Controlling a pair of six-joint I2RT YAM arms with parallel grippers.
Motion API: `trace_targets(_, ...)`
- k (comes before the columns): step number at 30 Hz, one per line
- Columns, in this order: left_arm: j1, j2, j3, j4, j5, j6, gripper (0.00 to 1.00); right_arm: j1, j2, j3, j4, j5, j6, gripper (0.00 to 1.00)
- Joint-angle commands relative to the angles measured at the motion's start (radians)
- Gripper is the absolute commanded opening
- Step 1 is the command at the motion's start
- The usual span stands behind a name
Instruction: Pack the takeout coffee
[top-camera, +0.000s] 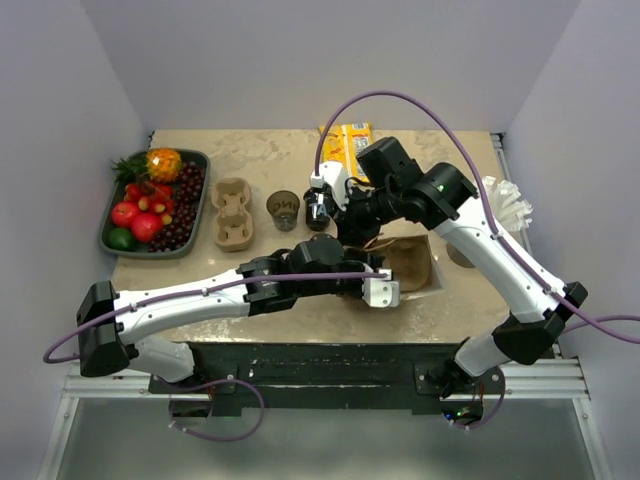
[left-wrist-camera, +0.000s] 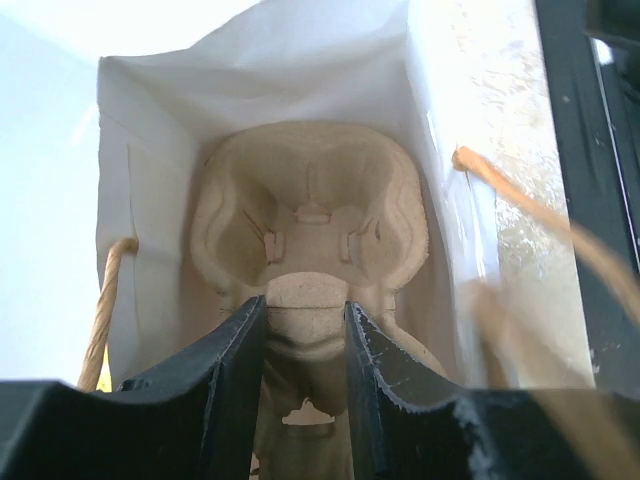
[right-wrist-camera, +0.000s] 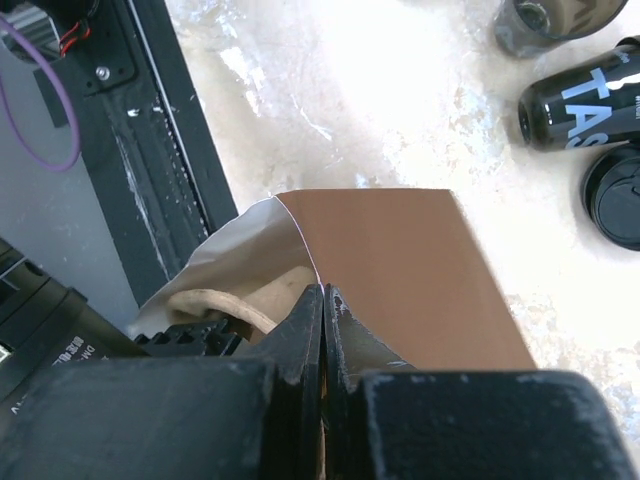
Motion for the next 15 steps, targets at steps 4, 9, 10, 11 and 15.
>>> trace_targets(4, 0.005, -0.061, 0.021, 0.105, -0.093, -0.142, 0.0, 0.002, -0.01, 0.04, 0.006, -0.056, 0.046, 0.0)
trace_targets(9, 0.006, -0.038, -0.008, 0.105, -0.096, -0.19, 0.0, 0.002, -0.021, 0.035, -0.011, -0.127, 0.04, 0.0)
trace_targets(10, 0.008, -0.035, -0.022, 0.148, -0.102, -0.211, 0.0, 0.002, -0.024, 0.029, -0.014, -0.139, 0.037, 0.0)
trace_targets(11, 0.021, -0.031, -0.023, 0.145, -0.092, -0.233, 0.0, 0.002, -0.036, 0.014, -0.015, -0.161, 0.035, 0.0)
trace_targets(15, 0.055, -0.015, -0.045, 0.138, -0.072, -0.357, 0.0, 0.0, -0.074, -0.031, 0.011, -0.114, 0.049, 0.0)
